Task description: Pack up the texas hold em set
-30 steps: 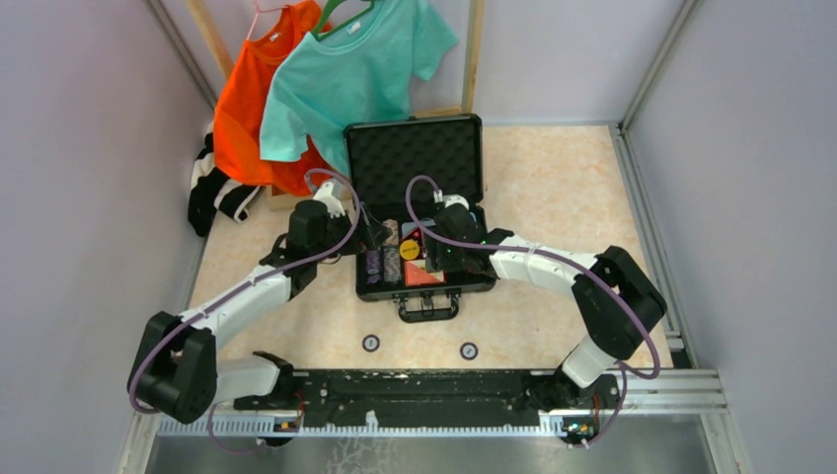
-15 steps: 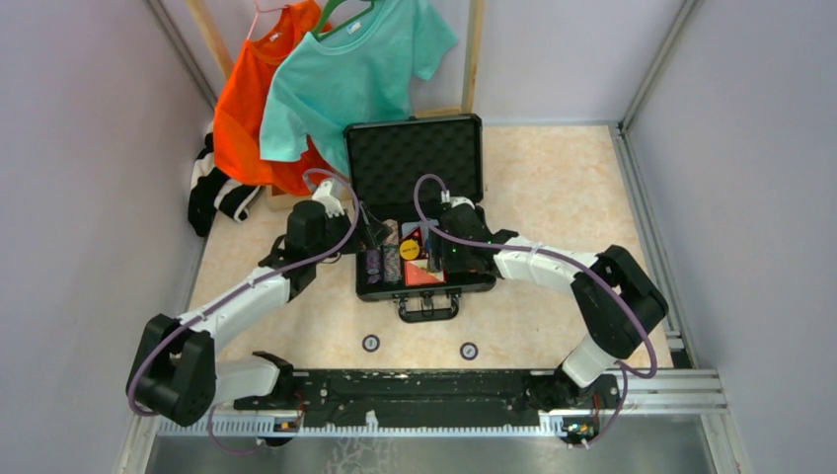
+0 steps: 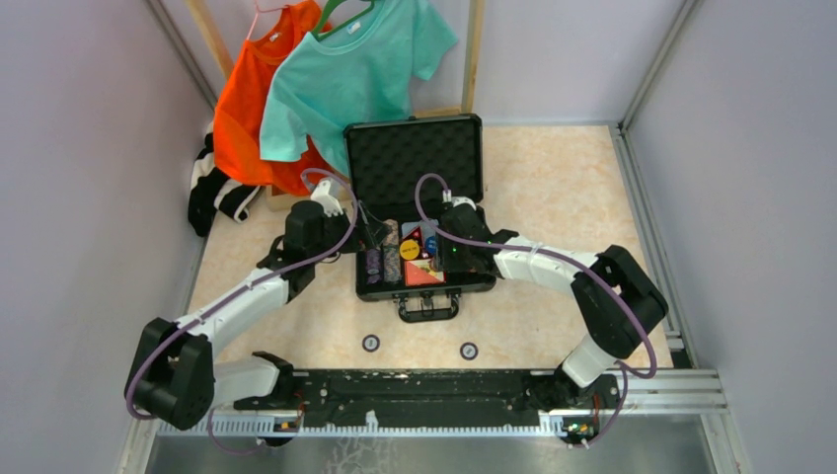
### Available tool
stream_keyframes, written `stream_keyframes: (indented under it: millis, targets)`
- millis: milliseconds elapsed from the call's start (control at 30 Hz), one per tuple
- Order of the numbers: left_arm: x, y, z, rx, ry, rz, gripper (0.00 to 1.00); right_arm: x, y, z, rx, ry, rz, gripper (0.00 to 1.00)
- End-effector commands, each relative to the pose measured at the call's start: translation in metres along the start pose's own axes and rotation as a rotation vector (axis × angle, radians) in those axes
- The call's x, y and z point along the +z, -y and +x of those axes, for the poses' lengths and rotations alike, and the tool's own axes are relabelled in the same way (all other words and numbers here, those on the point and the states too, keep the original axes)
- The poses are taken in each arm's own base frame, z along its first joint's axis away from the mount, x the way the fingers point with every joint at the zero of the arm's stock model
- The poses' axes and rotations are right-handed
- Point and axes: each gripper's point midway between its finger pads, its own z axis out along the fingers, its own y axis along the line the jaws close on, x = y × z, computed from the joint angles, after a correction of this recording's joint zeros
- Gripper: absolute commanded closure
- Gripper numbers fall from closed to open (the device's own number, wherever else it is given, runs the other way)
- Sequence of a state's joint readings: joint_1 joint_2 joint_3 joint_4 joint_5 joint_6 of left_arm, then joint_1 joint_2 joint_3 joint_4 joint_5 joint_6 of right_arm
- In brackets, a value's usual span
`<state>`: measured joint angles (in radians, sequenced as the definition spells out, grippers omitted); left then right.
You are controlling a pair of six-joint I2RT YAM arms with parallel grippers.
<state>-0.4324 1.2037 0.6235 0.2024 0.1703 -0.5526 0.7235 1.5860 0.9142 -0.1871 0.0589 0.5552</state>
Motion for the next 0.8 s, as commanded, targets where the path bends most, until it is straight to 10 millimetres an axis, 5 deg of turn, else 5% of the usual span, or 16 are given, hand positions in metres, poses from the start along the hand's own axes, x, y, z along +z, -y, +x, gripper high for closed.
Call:
stream_keyframes:
  millis: [0,767]
  targets:
    - [-0.006,0.010,-0.005,0.017,0.027,0.041,0.06,-0.002,-0.006,-0.022,0.037,0.057,-0.001,0.68]
    - [-0.006,0.007,-0.006,0.019,0.034,0.021,0.06,-0.035,-0.017,-0.040,0.001,0.127,-0.055,0.68]
